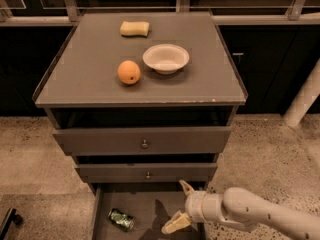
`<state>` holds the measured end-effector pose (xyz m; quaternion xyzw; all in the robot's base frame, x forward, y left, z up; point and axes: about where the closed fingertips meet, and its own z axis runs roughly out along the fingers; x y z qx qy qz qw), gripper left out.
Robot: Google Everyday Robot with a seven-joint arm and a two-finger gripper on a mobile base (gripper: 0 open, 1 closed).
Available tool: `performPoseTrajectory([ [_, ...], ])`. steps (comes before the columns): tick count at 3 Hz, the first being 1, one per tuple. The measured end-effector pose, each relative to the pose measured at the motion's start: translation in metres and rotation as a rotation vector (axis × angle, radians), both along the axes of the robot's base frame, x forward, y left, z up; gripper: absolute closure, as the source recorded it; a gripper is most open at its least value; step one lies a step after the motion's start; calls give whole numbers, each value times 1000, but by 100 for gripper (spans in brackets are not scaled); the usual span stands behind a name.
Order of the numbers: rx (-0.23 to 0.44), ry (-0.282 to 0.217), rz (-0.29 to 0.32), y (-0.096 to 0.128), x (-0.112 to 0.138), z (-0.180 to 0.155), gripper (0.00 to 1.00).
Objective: Pick green can from bottom drawer and place on counter
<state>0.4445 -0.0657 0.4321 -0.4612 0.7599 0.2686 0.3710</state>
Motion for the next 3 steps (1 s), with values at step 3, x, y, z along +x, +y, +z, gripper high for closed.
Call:
performPoseTrajectory([
  [3,15,32,37,37,3,-58,0],
])
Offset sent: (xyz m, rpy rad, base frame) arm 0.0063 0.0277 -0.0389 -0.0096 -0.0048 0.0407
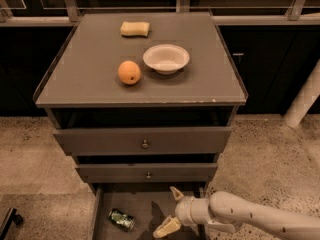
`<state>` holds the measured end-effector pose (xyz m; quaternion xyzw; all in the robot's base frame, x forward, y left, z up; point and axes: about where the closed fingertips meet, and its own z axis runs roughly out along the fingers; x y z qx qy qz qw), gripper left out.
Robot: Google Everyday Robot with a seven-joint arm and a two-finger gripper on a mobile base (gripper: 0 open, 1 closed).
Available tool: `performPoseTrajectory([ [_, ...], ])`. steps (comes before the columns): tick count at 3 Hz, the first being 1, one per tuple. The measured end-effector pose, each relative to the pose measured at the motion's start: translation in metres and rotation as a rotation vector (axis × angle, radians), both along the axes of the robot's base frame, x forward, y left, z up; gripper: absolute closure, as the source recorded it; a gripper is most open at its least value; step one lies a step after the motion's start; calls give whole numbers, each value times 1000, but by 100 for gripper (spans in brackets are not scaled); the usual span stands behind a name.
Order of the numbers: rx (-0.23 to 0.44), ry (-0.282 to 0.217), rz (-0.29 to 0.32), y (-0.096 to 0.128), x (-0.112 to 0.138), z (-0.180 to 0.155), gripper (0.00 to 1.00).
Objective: Pick green can from bottom drawer and place on counter
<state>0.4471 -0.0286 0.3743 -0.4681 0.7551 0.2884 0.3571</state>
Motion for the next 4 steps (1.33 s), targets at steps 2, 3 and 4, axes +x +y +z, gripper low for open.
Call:
performPoseTrajectory([
  [2,43,-10,84,55,18,-57,0],
  [3,54,-40,128,89,23,-72,0],
  [4,55,-39,130,92,23,-73,0],
])
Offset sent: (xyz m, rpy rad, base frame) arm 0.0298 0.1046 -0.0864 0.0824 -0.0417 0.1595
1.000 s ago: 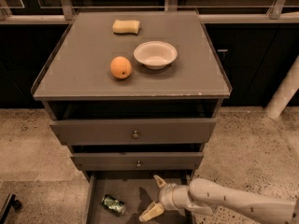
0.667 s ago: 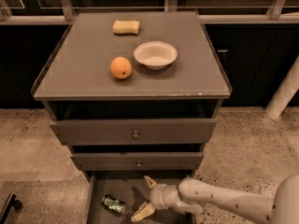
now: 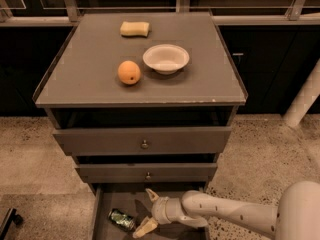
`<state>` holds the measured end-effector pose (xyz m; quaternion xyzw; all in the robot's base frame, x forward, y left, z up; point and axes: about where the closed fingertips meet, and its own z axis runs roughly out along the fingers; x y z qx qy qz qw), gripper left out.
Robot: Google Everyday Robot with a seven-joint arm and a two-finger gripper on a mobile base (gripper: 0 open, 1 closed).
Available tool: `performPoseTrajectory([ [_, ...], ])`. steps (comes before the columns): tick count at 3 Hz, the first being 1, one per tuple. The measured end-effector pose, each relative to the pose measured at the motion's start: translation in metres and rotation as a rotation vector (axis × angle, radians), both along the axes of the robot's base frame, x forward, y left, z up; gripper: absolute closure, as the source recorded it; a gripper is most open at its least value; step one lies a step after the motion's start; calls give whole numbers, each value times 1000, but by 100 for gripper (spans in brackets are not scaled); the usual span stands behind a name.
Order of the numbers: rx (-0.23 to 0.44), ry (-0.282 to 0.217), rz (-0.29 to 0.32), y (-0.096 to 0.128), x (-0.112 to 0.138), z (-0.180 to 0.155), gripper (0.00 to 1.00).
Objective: Pick green can from bottom drawer and place on counter
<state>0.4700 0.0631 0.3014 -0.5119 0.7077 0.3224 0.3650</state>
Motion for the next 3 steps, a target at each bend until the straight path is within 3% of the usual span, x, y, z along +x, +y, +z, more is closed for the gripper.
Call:
performPoseTrajectory([
  [1,-17,38,-13,3,1,-27,0],
  [2,-34,9,3,33,25,-69,0],
  [3,-35,9,0,33,23,-69,0],
])
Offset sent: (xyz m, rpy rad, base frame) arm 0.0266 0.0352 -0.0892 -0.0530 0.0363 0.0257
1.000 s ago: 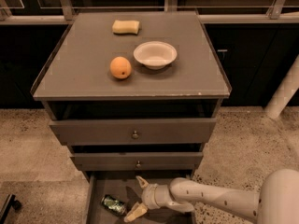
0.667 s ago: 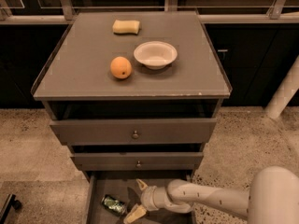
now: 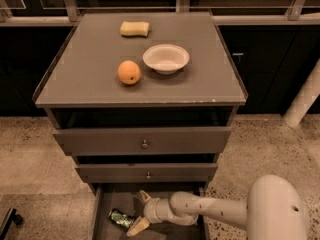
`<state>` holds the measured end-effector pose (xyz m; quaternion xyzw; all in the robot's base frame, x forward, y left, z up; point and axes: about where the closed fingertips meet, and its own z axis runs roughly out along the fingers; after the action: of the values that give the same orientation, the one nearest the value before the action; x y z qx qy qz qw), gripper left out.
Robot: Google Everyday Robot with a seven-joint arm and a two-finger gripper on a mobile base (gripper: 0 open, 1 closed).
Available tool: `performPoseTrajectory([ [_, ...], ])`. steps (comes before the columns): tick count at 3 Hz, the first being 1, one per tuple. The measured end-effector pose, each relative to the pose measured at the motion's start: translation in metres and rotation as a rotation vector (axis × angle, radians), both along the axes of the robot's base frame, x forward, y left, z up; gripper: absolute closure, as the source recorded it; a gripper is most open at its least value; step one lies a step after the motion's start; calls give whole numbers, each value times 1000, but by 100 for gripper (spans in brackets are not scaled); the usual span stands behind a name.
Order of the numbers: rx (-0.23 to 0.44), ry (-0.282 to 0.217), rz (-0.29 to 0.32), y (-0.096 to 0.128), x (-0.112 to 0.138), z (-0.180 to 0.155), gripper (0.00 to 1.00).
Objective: Pick green can from bottom drawer and place on counter
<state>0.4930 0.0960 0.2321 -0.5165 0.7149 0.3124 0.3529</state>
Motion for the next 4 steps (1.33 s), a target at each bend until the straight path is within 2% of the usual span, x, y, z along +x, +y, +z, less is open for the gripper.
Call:
performPoseTrajectory([
  [2,-10,-65,23,33,6,-17,0],
  [3,-2,-134,84,76,13,-13,0],
  [4,-1,-134,87,77,13,-13,0],
])
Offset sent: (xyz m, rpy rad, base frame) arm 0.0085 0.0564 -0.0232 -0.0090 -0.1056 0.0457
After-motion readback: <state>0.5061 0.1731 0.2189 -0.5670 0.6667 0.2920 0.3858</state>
